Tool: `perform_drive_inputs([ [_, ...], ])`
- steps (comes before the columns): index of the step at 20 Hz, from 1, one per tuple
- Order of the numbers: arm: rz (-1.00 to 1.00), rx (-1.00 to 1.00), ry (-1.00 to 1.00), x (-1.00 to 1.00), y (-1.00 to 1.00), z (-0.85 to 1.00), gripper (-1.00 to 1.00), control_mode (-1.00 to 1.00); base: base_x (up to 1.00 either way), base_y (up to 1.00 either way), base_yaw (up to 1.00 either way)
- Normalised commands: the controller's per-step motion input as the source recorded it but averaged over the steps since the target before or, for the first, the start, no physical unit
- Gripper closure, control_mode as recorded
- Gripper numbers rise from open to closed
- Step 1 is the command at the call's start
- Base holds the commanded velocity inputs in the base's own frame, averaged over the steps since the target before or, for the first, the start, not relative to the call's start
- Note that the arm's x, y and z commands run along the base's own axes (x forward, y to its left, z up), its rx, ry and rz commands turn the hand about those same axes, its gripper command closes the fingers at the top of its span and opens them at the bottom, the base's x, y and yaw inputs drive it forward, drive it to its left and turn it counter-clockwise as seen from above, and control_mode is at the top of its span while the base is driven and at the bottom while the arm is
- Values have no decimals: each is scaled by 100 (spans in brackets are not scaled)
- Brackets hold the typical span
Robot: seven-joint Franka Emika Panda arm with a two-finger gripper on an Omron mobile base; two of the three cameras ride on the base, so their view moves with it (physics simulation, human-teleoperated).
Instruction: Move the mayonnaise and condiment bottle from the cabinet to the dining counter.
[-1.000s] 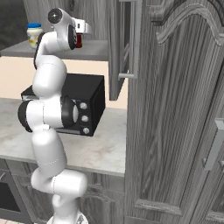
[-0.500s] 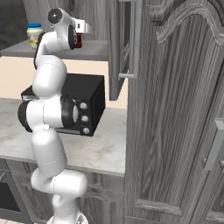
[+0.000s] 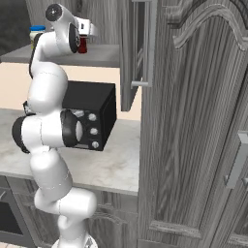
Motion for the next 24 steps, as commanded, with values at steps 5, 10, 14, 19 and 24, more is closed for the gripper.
perform_drive_inputs([
  [5,0,0,0,-95,5,8,100,-100,0,0,0],
  [10,2,2,0,-100,-13,9,100,-100,0,0,0],
  [14,5,7,0,-100,-32,0,100,-100,0,0,0],
  [19,7,5,0,-100,-25,-9,100,-100,0,0,0],
  [24,10,0,0,-100,-2,-31,100,-100,0,0,0],
])
